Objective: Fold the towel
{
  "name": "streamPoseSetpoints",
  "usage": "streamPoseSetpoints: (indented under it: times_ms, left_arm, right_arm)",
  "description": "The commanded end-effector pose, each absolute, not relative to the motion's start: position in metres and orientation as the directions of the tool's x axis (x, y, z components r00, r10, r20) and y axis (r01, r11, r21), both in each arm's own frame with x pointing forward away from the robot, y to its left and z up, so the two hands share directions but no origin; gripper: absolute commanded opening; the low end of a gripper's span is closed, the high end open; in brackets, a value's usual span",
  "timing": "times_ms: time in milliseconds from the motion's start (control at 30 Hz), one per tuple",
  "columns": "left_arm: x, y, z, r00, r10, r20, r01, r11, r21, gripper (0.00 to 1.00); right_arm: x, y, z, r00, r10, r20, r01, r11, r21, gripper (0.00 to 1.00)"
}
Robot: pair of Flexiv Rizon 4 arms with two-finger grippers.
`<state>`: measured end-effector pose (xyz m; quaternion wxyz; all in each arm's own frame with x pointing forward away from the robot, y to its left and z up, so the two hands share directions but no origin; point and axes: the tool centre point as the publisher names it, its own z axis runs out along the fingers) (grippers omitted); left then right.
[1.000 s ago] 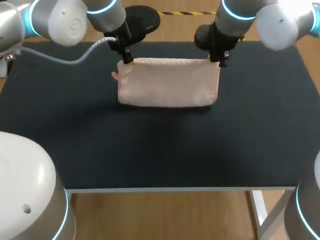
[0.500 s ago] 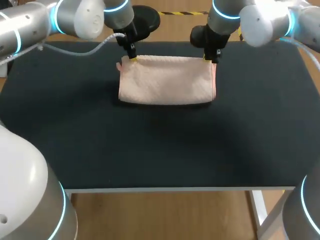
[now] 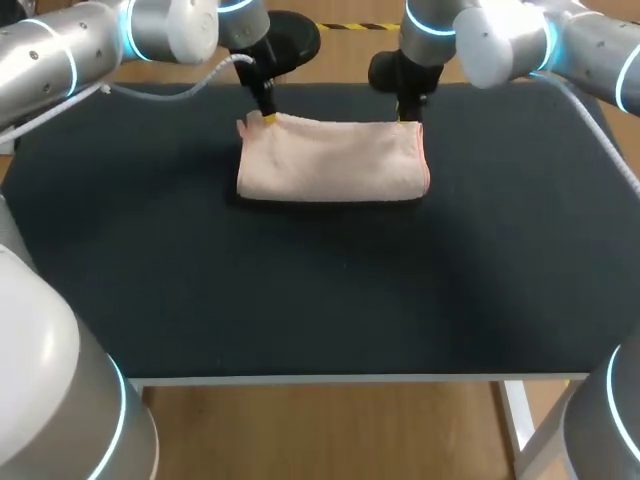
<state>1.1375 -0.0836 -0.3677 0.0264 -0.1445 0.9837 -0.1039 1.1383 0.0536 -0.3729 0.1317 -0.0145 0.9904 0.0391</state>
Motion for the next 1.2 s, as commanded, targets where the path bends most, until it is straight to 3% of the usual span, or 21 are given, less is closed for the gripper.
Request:
streamPoseSetpoints:
  times_ms: [33,200,567,1200]
  left_arm:
    - [1.139,-0.071,-0.363,-0.960,-0.275,0.043,-0.277,0.927,-0.254,1.00]
    - [1.128,-0.062,-0.345,-0.966,-0.257,0.037,-0.255,0.909,-0.330,1.00]
    - [1.079,-0.056,-0.317,-0.996,-0.027,0.086,-0.079,0.717,-0.693,1.00]
    - [1.029,-0.016,-0.319,-0.984,0.114,0.140,-0.041,0.618,-0.785,1.00]
  right_arm:
    - [1.126,0.048,-0.356,-0.950,-0.021,-0.310,-0.044,0.997,0.066,1.00]
    - [1.111,0.043,-0.336,-0.935,-0.025,-0.353,-0.055,0.996,0.076,1.00]
    - [1.088,0.044,-0.320,-0.931,-0.002,-0.364,-0.050,0.991,0.122,1.00]
    - [1.063,0.045,-0.323,-0.942,0.046,-0.334,-0.010,0.986,0.166,1.00]
